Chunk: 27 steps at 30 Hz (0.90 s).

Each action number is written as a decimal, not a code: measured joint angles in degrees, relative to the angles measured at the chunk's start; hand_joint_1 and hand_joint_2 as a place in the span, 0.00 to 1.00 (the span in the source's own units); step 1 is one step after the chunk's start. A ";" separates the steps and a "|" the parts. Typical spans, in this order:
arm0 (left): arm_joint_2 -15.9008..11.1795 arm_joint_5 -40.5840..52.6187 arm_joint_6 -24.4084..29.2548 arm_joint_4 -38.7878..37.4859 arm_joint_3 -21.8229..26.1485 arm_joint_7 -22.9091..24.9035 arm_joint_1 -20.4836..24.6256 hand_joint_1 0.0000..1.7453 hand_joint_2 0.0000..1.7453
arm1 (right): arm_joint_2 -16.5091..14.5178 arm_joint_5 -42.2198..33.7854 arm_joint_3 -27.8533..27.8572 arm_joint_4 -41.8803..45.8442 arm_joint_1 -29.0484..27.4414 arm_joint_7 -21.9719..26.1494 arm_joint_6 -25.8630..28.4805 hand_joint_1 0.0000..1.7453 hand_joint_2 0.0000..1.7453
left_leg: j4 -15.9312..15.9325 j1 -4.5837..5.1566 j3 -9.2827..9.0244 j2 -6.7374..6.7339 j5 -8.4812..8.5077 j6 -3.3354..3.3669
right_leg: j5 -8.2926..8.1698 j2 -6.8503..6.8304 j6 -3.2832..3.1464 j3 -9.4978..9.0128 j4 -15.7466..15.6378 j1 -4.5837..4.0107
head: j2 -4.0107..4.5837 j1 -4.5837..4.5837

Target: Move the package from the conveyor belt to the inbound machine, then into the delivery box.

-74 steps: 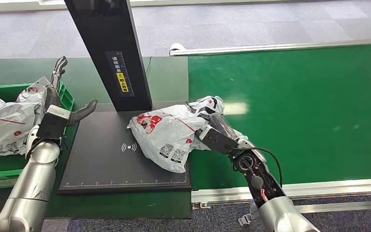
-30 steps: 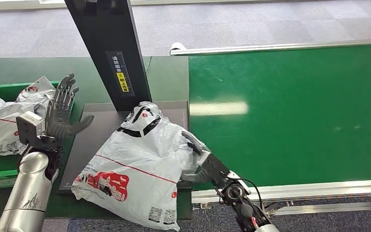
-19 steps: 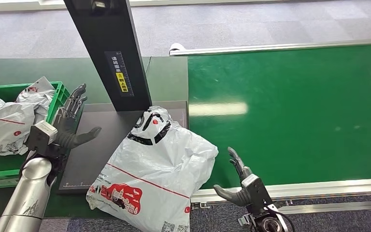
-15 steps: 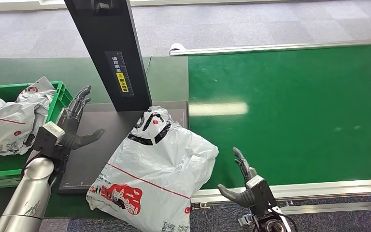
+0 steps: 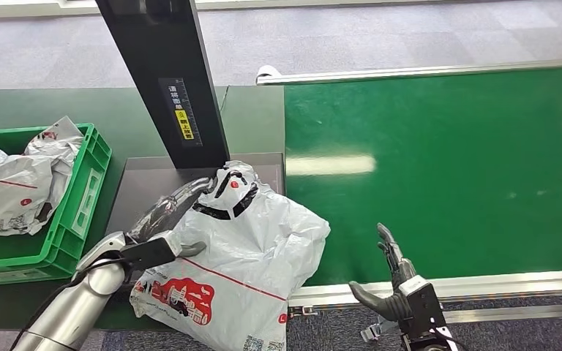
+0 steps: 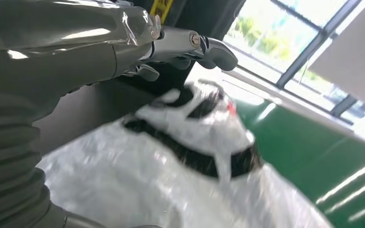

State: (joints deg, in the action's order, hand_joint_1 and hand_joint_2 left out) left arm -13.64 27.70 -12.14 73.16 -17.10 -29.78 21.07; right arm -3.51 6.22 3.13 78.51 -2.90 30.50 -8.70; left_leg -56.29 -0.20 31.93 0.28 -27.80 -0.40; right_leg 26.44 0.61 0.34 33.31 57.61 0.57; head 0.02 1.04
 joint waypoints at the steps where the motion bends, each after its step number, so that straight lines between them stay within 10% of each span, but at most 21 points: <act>1: -0.29 0.00 -0.32 -0.11 -0.61 0.14 -0.33 0.00 1.00 | 0.00 -0.03 -0.07 -0.09 0.32 0.00 -0.02 0.00 1.00 | 0.00 0.00 0.00 0.01 0.00 0.00 | 0.00 0.00 0.00 -0.01 0.00 0.00 | 0.00 -0.01; 13: -0.80 0.99 0.32 -5.97 -3.82 1.99 -1.10 0.00 1.00 | -0.01 -0.55 -2.39 -1.27 2.26 0.14 -0.20 0.00 1.00 | 0.00 0.01 -0.01 0.02 0.00 0.00 | 0.00 -0.01 0.00 -0.02 0.01 0.01 | 0.00 -0.01; 24: 4.30 -1.34 3.15 -19.71 -5.98 1.03 5.87 0.00 1.00 | -0.19 -0.54 -3.92 -2.90 4.63 0.02 -0.06 0.00 1.00 | 0.00 0.03 -0.29 0.07 0.03 0.02 | 0.00 -0.07 0.01 -0.36 0.00 0.03 | 0.00 -0.01; 27: 6.03 -2.60 3.70 -22.85 -6.49 0.70 7.75 0.66 1.00 | -0.25 -0.54 -4.16 -3.32 5.08 0.01 0.23 0.00 1.00 | 0.00 0.03 -0.30 0.08 0.04 0.04 | -0.01 -0.08 0.01 -0.39 0.00 0.04 | 0.00 -0.02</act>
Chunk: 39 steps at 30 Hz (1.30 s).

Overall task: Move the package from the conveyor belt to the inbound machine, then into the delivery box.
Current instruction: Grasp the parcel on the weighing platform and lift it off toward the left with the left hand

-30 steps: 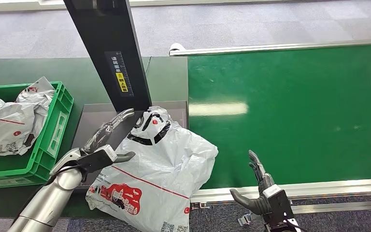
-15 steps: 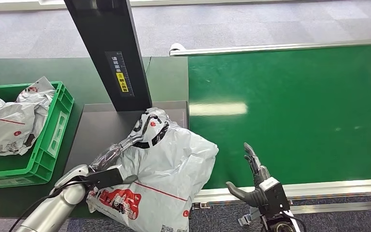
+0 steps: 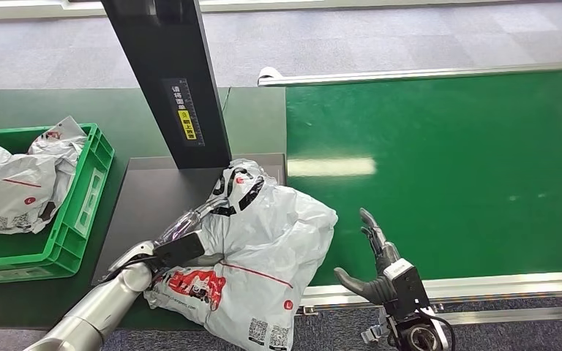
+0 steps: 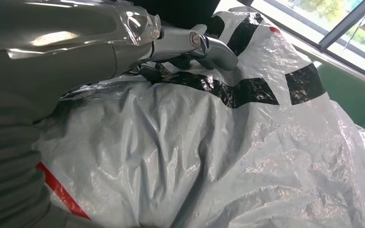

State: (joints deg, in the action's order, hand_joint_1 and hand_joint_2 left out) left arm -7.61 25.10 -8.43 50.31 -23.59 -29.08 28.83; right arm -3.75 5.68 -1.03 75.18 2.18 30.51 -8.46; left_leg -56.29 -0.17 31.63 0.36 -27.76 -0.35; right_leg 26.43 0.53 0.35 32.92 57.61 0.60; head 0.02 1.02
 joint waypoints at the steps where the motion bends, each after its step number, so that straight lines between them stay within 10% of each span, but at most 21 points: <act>1: 0.47 -0.39 0.09 -0.79 -0.17 -0.28 0.52 0.91 1.00 | -0.01 0.00 -0.08 -0.10 0.09 0.00 0.10 0.00 1.00 | 0.00 0.00 -0.01 0.00 0.00 0.00 | 0.00 0.00 0.00 0.00 0.00 0.00 | 0.00 0.01; 18: -0.05 -20.60 -6.42 8.26 0.21 -2.72 3.30 1.00 1.00 | 0.26 -1.78 0.18 -0.23 -2.13 1.05 2.13 0.00 1.00 | -0.01 -0.02 0.17 -0.05 0.00 -0.01 | 0.00 0.04 0.00 0.22 0.01 -0.02 | 0.00 0.01; 39: -6.27 -32.65 3.50 28.41 17.29 -3.73 4.14 1.00 1.00 | -0.24 -2.55 1.33 0.46 -4.72 1.64 2.77 0.00 1.00 | 0.00 -0.03 0.20 -0.08 0.00 -0.02 | -0.01 0.07 -0.02 0.26 0.02 -0.04 | 0.00 0.00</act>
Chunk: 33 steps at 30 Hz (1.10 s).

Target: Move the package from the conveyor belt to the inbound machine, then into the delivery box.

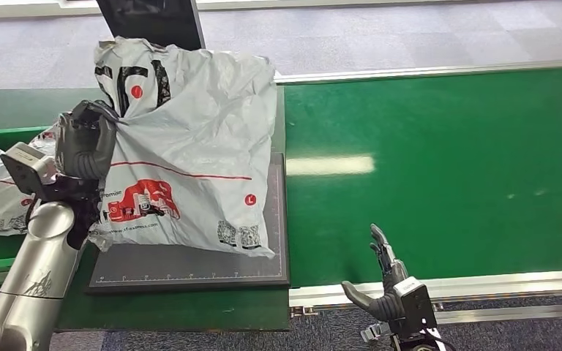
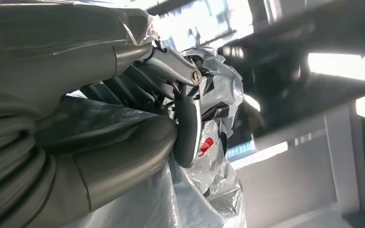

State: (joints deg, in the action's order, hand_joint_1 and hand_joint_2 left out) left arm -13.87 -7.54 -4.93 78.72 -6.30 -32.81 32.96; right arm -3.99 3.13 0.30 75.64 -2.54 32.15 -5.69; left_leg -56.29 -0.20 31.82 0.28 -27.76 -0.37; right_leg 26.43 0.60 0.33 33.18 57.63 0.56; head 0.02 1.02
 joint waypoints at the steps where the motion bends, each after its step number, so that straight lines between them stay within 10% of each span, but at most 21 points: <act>1: -0.48 -0.07 1.57 0.02 0.79 0.23 0.73 1.00 1.00 | -0.03 -0.02 0.08 -0.01 0.19 0.00 0.04 0.00 1.00 | 0.00 -0.01 0.00 0.00 0.00 0.00 | 0.00 0.00 0.00 0.01 0.00 -0.01 | 0.00 0.01; 16: -12.27 15.58 18.62 -15.85 10.29 2.91 12.43 1.00 1.00 | -0.46 -1.66 0.46 -0.05 1.05 0.23 0.48 0.00 1.00 | 0.02 -0.06 -0.02 -0.35 -0.01 -0.09 | 0.00 0.32 -0.03 0.03 0.03 -0.05 | 0.00 -0.01; 25: -24.06 24.81 26.20 -39.40 16.76 0.77 11.74 1.00 1.00 | -0.34 -2.61 0.85 0.54 -1.29 0.81 1.01 0.00 1.00 | 0.04 -0.21 0.00 -0.53 -0.11 -0.24 | 0.12 0.51 -0.21 0.18 0.06 -0.20 | 0.00 -0.02; 33: -27.05 29.12 27.79 -47.78 19.13 2.76 10.06 0.99 1.00 | -0.42 -2.61 1.27 2.25 -3.16 0.80 1.21 0.00 1.00 | 0.04 -0.20 0.02 -0.52 -0.12 -0.24 | 0.11 0.48 -0.22 0.14 0.04 -0.18 | 0.00 -0.02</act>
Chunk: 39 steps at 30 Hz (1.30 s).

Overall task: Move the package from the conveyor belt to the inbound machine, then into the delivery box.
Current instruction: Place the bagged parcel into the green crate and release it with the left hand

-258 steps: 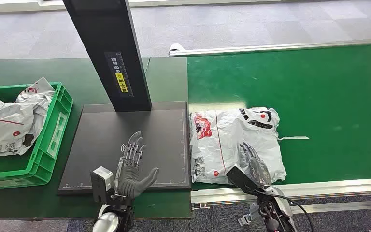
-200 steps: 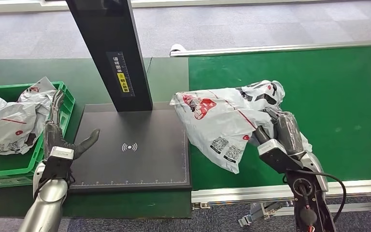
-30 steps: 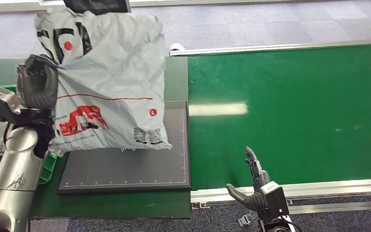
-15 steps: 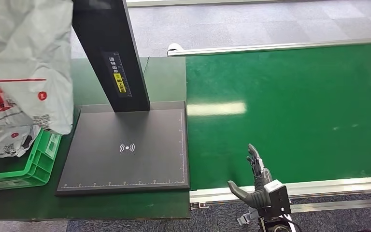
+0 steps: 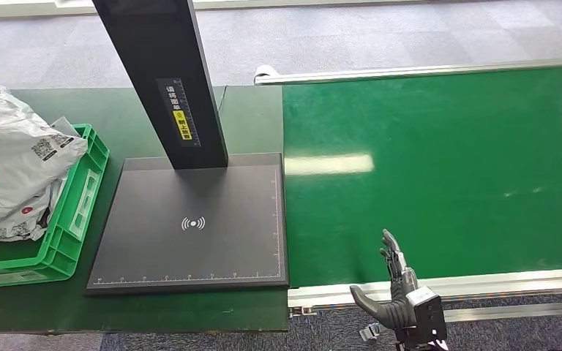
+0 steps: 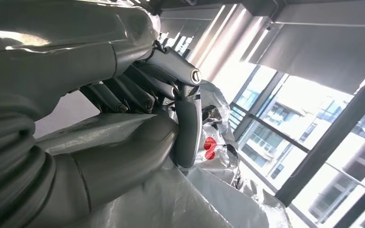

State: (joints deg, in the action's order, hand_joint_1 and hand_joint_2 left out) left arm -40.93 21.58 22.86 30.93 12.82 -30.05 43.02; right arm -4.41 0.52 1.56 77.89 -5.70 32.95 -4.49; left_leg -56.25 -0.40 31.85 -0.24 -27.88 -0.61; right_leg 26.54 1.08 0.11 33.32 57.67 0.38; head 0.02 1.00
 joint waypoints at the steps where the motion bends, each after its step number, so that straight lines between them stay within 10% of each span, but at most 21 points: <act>1: -0.34 0.35 -0.14 -0.36 0.30 0.15 -0.50 0.97 1.00 | 0.00 0.14 0.03 0.07 -0.07 -0.03 0.01 0.00 1.00 | 0.00 0.00 -0.01 -0.01 -0.01 -0.01 | 0.00 0.01 0.00 0.00 0.00 0.00 | 0.00 -0.01; 7: -1.88 0.21 -4.26 -0.45 4.11 -1.04 -6.22 0.92 1.00 | 0.10 0.42 0.06 -0.03 -0.07 -0.08 -0.17 0.00 1.00 | 0.00 -0.03 -0.03 -0.06 -0.05 -0.07 | 0.02 0.04 -0.02 0.08 0.00 -0.02 | 0.00 0.01; 11: -2.15 0.28 -4.97 -0.05 6.05 -1.19 -8.43 0.01 1.00 | 0.17 0.39 0.05 -0.08 0.00 -0.01 -0.24 0.00 1.00 | 0.00 -0.04 0.00 0.00 -0.04 -0.07 | 0.05 0.00 -0.06 0.05 0.00 -0.03 | 0.00 0.00; 22: 0.96 -1.36 -12.93 8.41 10.96 -4.77 -14.44 0.00 1.00 | 0.26 0.33 0.05 -0.57 -0.10 0.78 -0.32 0.00 1.00 | 0.00 -0.02 -0.04 -0.01 -0.05 -0.07 | 0.04 0.00 -0.06 0.03 -0.01 -0.02 | 0.00 0.00; 39: 6.39 1.12 -12.84 13.72 8.30 -5.04 -10.31 0.00 1.00 | 0.53 0.22 0.33 -2.22 2.60 0.86 -0.25 0.00 1.00 | -0.01 -0.03 -0.09 0.00 -0.04 -0.07 | 0.01 -0.02 -0.07 -0.01 -0.01 -0.02 | 0.00 0.00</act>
State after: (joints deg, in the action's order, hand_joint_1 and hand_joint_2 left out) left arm -34.54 22.70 10.02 44.65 21.13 -35.09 32.71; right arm -3.88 0.74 1.89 75.66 -3.10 33.81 -4.73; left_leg -56.26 -0.42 31.75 -0.24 -27.92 -0.68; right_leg 26.55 1.06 0.04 33.31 57.67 0.36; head 0.02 1.00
